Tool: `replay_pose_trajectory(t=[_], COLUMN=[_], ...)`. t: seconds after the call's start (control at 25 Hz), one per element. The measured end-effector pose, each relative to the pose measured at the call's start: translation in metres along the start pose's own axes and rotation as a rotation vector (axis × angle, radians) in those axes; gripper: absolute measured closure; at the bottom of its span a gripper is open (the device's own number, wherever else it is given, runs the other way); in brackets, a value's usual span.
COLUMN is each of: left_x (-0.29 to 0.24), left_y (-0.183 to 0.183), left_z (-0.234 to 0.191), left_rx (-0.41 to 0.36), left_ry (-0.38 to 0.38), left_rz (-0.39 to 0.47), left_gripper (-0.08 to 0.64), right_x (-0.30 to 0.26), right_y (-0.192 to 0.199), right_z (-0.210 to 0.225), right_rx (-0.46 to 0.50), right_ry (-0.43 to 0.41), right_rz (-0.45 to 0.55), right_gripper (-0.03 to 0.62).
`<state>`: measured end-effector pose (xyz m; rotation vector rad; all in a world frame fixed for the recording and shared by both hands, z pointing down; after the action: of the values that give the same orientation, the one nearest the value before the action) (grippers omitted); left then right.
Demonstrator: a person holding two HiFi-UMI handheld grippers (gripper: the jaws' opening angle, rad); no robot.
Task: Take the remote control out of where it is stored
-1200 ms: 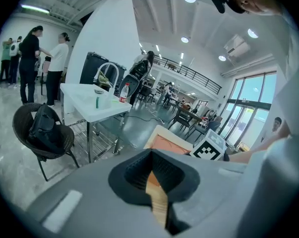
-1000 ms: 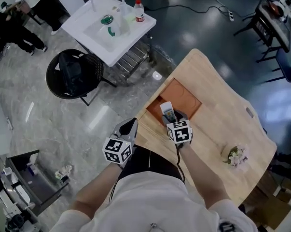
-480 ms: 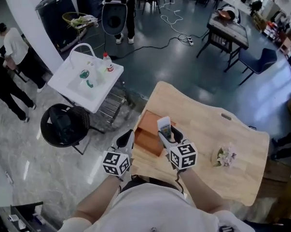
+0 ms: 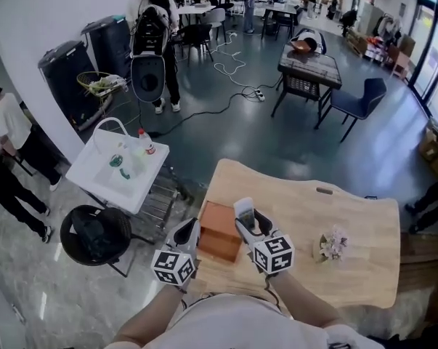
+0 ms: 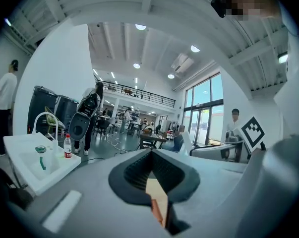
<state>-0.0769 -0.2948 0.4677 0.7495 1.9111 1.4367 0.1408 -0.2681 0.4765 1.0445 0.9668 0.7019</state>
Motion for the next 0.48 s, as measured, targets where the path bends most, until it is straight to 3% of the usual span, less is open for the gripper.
replay_pose_trajectory(t=[0.48], left_x=[0.0053], left_y=[0.0020], left_z=[-0.0047], left_rx=[0.008], left_ry=[-0.013], left_rz=[0.002], left_gripper=[0.560], right_x=[-0.0021], right_y=[-0.0078], right_z=[-0.0033], right_rx=[0.035], right_ry=[-0.013], right_rz=[0.032], right_gripper=[0.321])
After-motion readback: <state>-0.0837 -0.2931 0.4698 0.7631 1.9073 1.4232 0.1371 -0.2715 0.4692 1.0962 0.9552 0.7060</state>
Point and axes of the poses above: the fingertips, and each gripper's own axes: x backward along the fingers, z to its right, y out of its underside, the point moved 7 cm from there along x, backward along the fingers, and after that the axes turned 3 degrees about -y, right-handed, at the moved point
